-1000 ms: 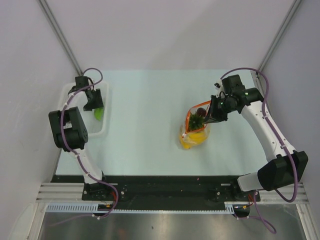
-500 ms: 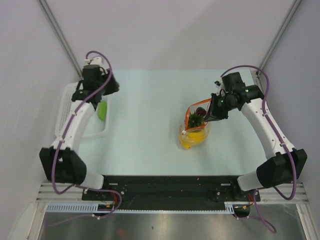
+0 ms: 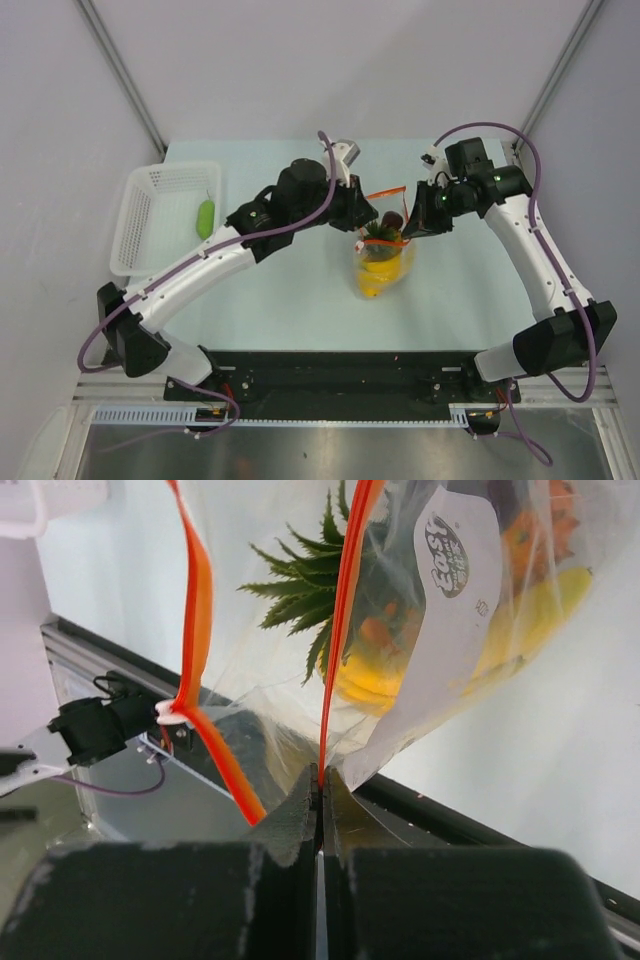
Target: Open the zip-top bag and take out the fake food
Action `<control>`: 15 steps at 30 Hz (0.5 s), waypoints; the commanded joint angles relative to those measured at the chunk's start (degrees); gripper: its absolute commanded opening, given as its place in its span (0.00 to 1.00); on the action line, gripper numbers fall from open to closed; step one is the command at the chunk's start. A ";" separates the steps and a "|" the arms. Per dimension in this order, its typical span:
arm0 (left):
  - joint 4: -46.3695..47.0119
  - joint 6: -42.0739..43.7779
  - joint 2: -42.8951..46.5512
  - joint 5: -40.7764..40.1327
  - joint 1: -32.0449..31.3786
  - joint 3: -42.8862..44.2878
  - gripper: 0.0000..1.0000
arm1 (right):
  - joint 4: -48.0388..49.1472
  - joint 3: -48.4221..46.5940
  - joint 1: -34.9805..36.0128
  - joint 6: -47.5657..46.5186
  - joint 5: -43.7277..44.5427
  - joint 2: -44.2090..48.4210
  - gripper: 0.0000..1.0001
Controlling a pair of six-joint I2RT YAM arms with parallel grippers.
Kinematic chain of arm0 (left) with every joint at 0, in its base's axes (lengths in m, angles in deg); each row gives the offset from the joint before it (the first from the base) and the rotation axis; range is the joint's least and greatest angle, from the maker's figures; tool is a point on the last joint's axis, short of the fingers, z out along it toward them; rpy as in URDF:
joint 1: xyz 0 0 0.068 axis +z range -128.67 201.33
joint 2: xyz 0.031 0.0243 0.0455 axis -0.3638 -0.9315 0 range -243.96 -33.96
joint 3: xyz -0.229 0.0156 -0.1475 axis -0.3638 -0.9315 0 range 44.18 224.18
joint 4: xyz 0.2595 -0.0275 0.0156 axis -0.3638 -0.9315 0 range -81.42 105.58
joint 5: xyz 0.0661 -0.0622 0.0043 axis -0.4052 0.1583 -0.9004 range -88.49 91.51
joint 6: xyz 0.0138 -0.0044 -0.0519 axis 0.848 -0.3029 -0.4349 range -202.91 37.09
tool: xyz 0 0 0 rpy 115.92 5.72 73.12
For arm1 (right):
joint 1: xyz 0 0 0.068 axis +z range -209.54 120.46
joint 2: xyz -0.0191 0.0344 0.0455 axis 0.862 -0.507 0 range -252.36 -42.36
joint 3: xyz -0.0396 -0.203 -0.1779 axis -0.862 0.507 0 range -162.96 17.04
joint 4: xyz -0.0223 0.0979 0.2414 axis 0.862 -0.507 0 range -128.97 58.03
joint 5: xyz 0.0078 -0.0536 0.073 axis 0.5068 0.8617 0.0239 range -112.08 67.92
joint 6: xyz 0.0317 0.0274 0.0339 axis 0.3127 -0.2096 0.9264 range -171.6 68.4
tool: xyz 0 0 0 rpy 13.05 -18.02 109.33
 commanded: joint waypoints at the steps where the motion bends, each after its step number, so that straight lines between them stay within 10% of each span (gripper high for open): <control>1: -5.97 2.94 -5.12 -1.58 -3.65 11.47 0.21 | 0.89 -0.99 0.40 -1.40 -5.66 3.68 0.00; 15: -19.34 0.92 -19.28 -3.24 -5.59 25.37 0.21 | 1.86 3.05 0.84 -2.10 -6.19 6.85 0.00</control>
